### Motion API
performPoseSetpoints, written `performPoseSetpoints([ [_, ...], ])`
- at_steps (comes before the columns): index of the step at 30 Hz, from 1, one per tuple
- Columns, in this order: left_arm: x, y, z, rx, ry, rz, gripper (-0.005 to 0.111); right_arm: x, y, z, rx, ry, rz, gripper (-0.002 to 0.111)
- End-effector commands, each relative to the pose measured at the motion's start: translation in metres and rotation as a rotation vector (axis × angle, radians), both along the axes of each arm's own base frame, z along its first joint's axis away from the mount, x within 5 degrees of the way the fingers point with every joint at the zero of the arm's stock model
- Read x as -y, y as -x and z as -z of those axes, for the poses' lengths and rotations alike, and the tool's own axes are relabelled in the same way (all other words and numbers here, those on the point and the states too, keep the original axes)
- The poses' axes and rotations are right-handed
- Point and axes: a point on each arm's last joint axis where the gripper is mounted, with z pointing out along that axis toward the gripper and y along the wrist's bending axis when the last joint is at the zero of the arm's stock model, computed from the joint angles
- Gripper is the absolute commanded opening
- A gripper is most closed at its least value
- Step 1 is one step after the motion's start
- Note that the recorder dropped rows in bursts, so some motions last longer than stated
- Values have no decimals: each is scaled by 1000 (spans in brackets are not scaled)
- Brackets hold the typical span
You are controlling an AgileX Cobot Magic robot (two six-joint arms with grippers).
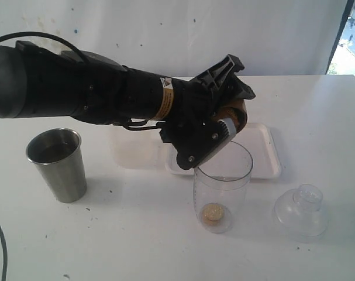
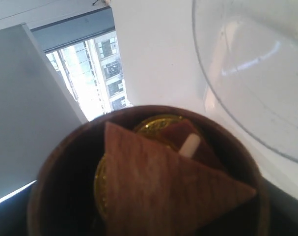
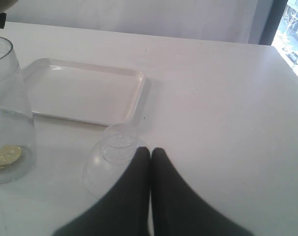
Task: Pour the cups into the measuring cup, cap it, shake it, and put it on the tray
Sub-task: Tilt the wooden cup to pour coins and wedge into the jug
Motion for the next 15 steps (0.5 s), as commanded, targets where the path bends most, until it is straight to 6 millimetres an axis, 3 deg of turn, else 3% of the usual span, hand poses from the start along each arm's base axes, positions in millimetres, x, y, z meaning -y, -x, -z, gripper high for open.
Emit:
performPoseSetpoints([
  [1,1,3,-9,32,6,12,0,0,0,1,6,0,2,0],
  [5,3,4,-8,119,-51,18,0,0,0,1,6,0,2,0],
  [15,5,7,-8,147,-71,21,0,0,0,1,6,0,2,0],
])
